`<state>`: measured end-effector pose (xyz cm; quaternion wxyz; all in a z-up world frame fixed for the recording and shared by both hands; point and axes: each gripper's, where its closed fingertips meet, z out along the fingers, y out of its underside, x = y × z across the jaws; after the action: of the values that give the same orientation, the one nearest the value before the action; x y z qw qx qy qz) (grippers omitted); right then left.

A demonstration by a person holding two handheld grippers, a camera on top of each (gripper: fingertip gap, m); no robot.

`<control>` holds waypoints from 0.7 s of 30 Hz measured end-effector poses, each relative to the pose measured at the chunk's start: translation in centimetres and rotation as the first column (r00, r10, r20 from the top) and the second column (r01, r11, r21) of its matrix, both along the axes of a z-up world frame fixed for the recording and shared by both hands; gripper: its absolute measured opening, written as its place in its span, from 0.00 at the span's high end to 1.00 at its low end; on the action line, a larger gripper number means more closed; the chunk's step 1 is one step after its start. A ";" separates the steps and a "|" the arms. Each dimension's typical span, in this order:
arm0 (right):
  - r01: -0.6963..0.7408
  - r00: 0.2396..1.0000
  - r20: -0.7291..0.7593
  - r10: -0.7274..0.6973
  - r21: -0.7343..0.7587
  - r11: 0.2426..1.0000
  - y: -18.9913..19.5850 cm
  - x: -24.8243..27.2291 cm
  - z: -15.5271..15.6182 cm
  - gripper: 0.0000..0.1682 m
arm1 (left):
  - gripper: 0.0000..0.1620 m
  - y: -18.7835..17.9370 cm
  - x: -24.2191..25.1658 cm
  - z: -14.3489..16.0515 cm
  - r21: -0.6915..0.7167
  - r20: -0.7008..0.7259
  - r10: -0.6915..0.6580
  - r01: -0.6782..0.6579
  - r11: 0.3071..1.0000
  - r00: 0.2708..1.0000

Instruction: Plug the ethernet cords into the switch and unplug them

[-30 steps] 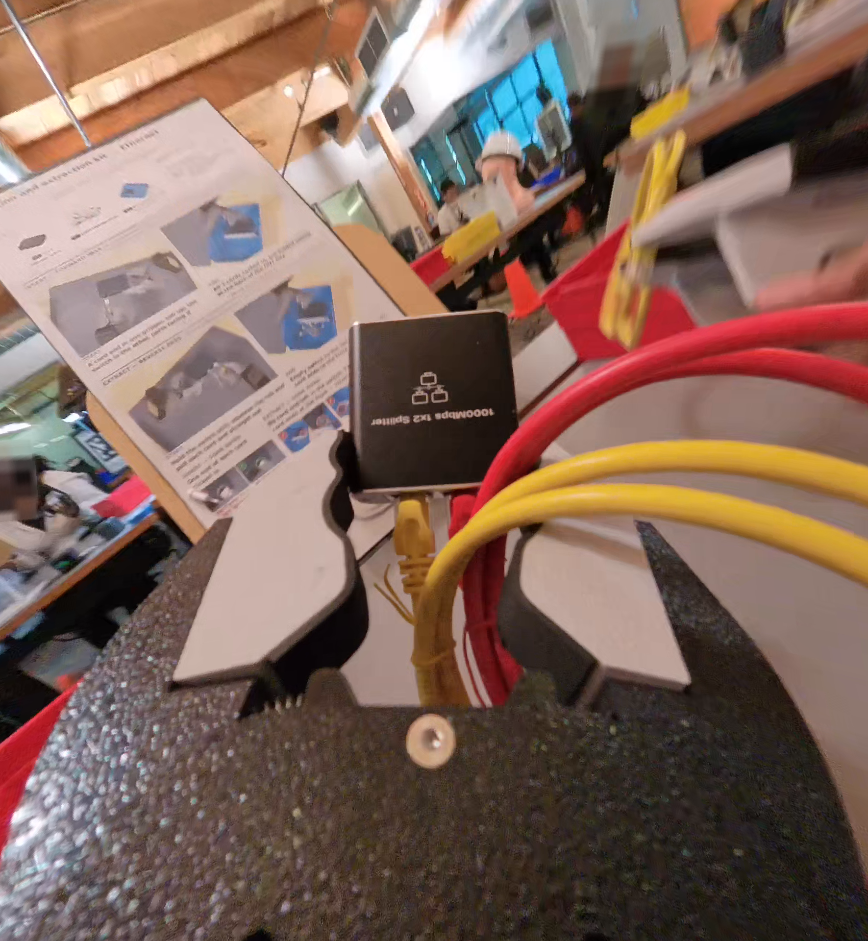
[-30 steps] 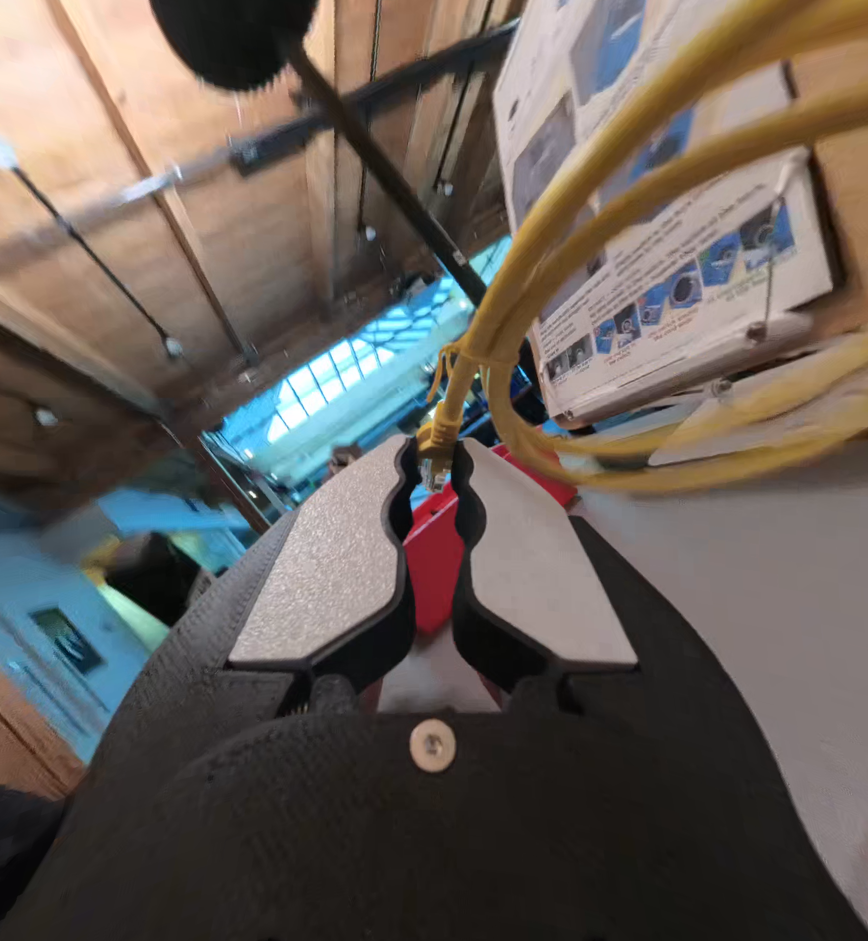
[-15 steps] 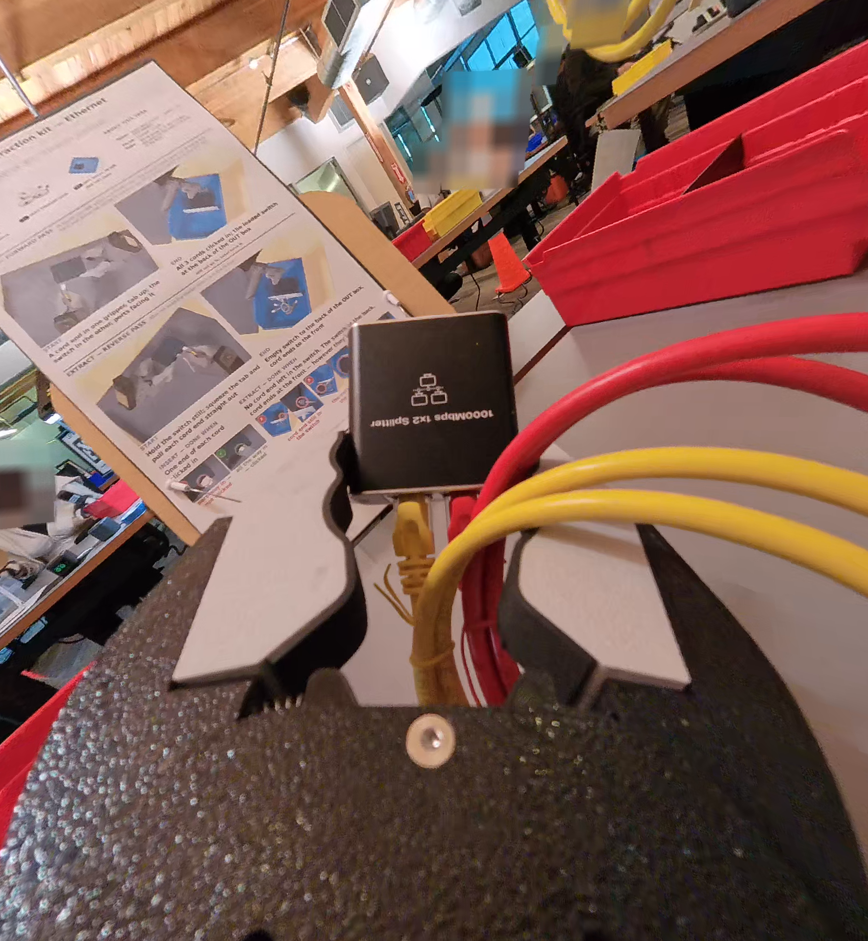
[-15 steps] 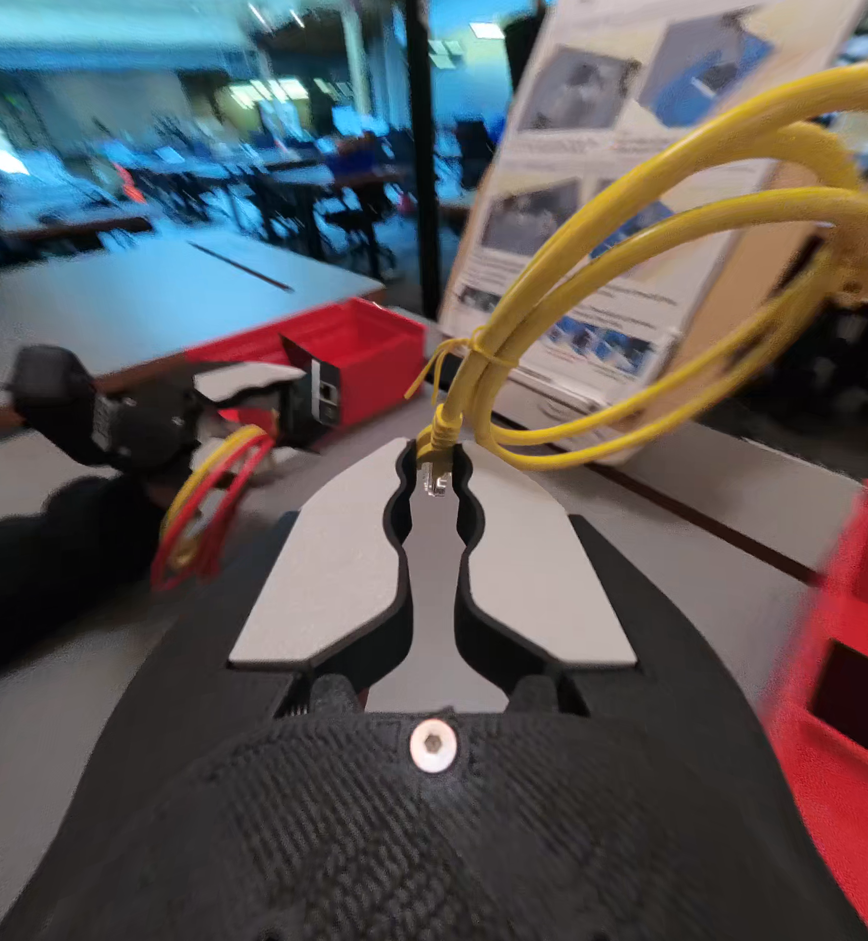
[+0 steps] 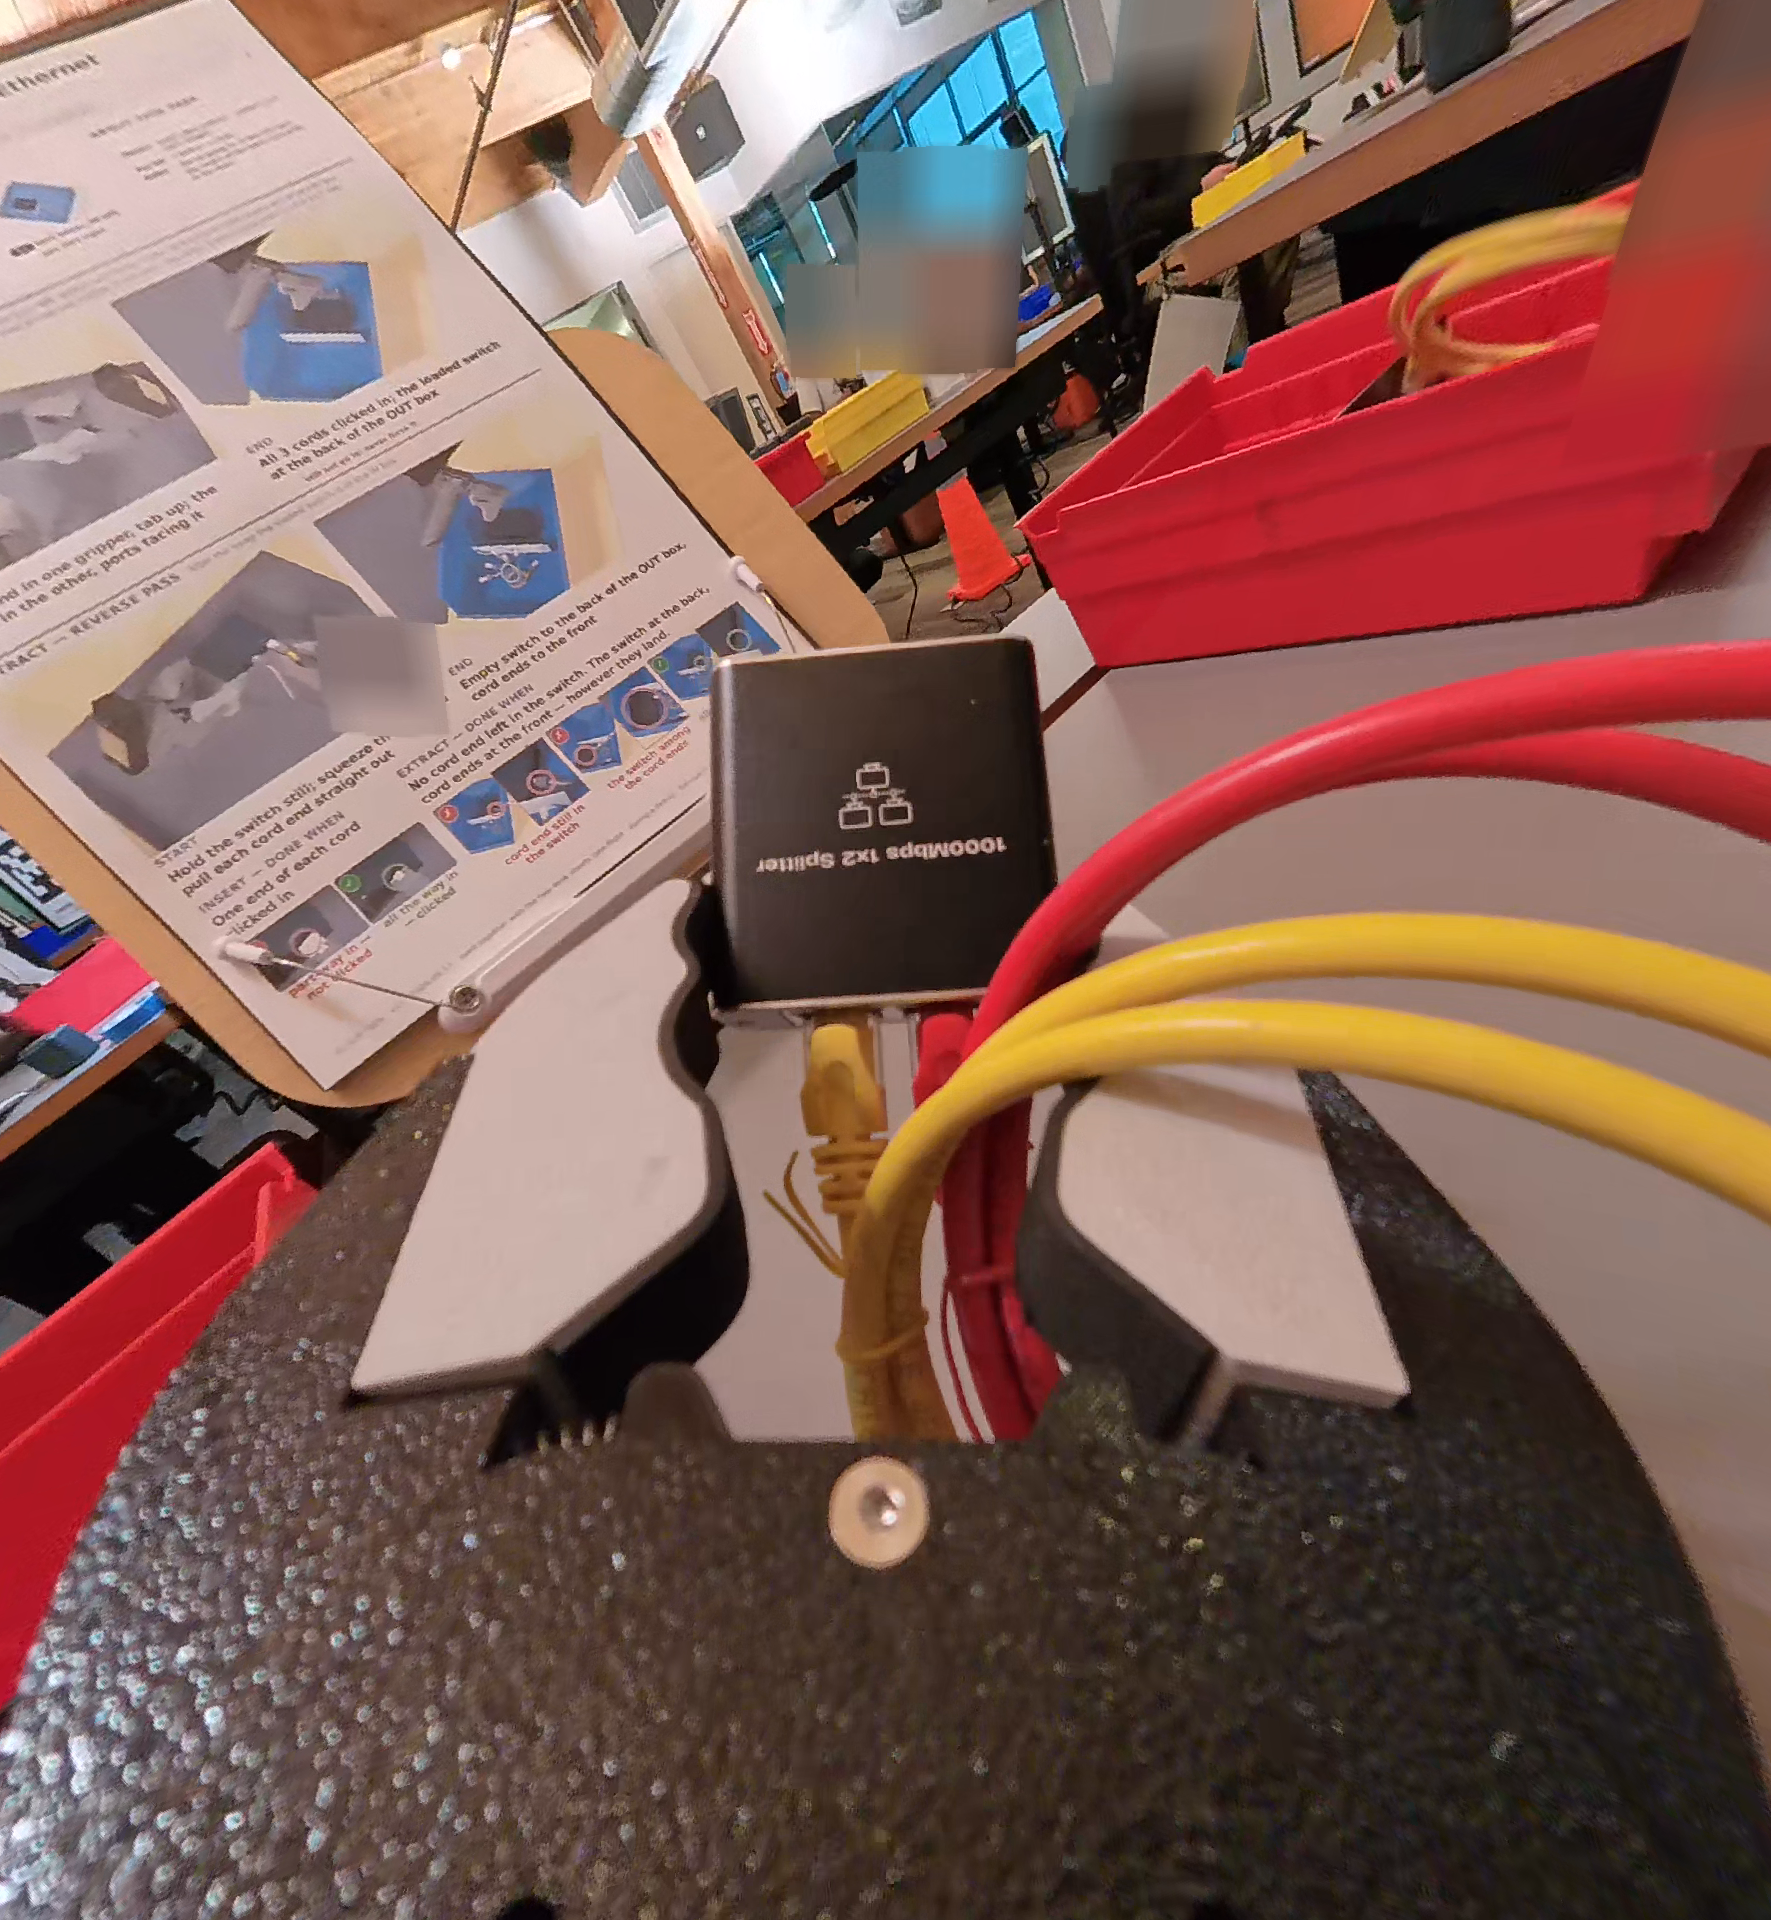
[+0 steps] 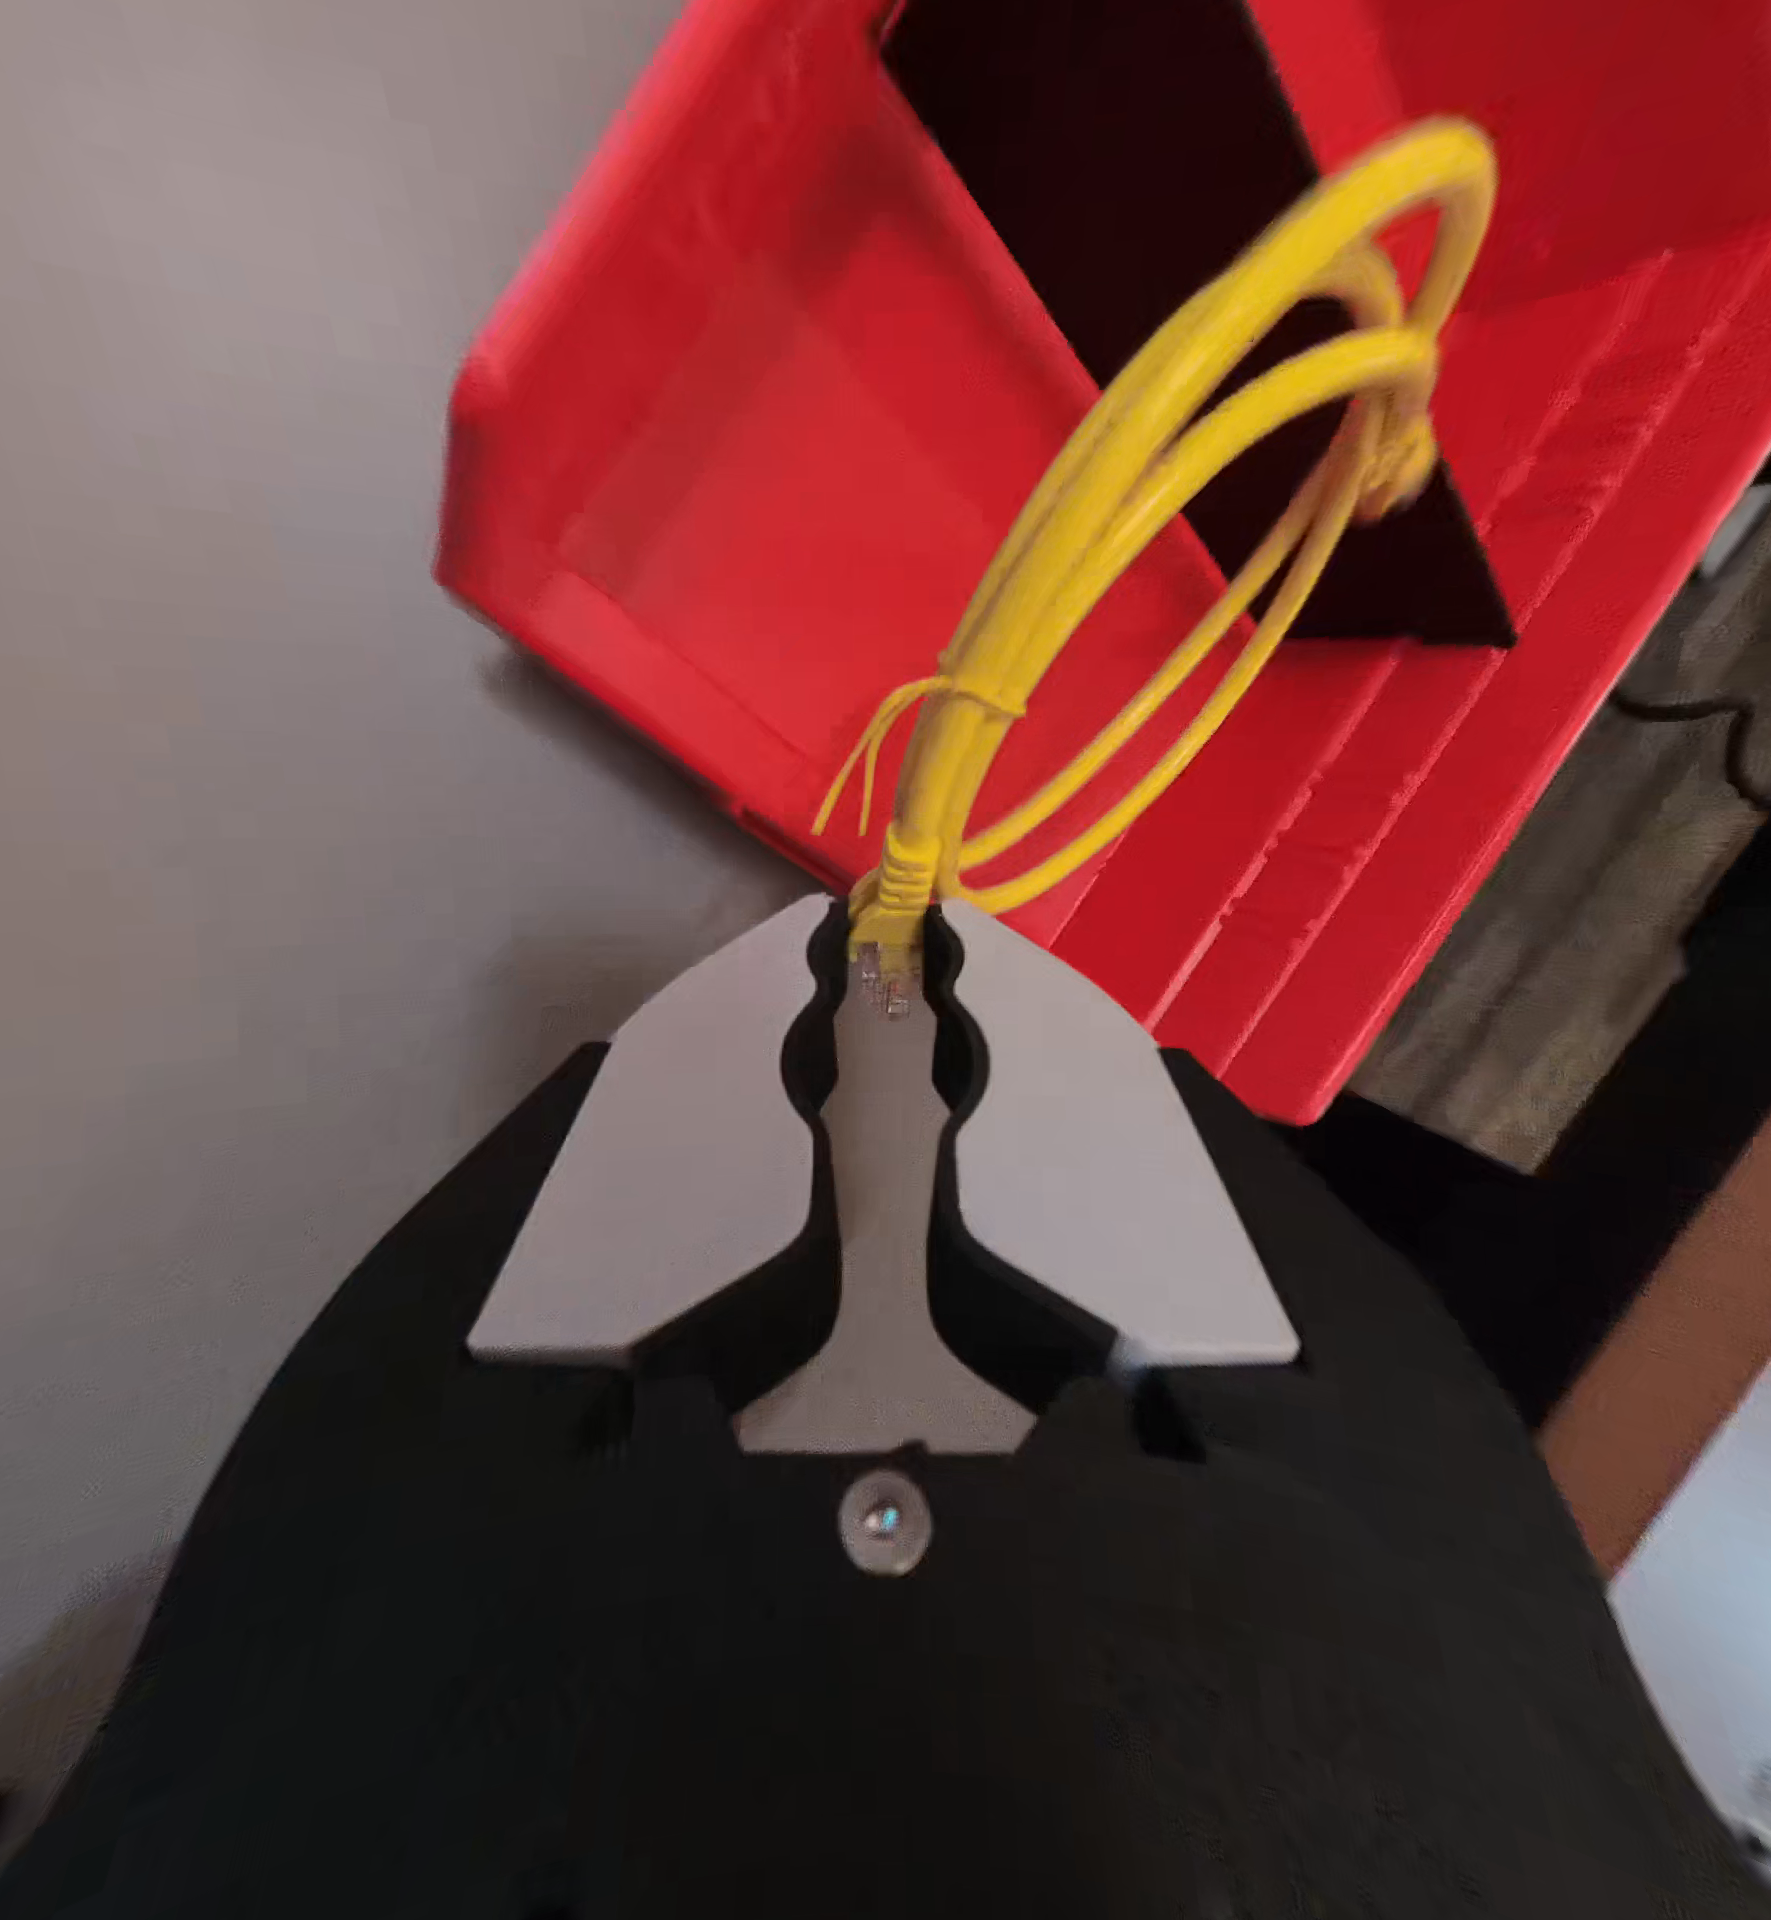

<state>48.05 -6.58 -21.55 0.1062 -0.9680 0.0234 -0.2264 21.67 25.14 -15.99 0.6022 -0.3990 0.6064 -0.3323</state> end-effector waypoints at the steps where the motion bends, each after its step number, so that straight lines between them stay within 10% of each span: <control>1: -0.009 1.000 0.023 0.010 -0.027 1.000 0.3 0.7 -0.5 0.91 | 0.61 -0.1 0.0 0.0 -0.007 0.001 -0.006 0.006 1.000 1.000; 5: 0.004 0.997 0.072 0.003 -0.089 0.996 0.6 2.4 -1.2 0.84 | 0.61 -0.1 0.0 -0.1 -0.020 -0.002 -0.019 0.019 1.000 1.000; 10: 0.061 0.995 0.062 -0.081 0.275 0.959 2.9 0.0 4.4 0.61 | 0.61 -0.3 0.0 0.0 -0.064 0.011 -0.038 0.039 0.997 0.999; 14: -0.029 0.985 -0.102 0.141 0.706 0.708 10.0 -8.9 8.6 0.57 | 0.61 -1.4 0.2 0.5 -0.073 0.030 -0.074 0.076 0.994 0.997; 18: 0.180 0.742 -0.352 0.571 0.925 0.336 18.3 -20.8 10.8 0.53 | 0.61 -3.6 0.4 1.5 0.024 0.040 -0.097 0.096 0.995 0.994; 21: 0.261 0.611 -0.404 0.681 0.915 0.308 22.2 -24.9 10.1 0.56 | 0.61 -4.7 0.4 2.9 0.097 0.080 -0.076 0.068 0.993 0.994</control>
<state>23.13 15.64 -11.49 0.6483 -0.7093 0.0425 0.2734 22.07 20.44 -13.05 0.6328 -0.3337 0.6098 -0.3411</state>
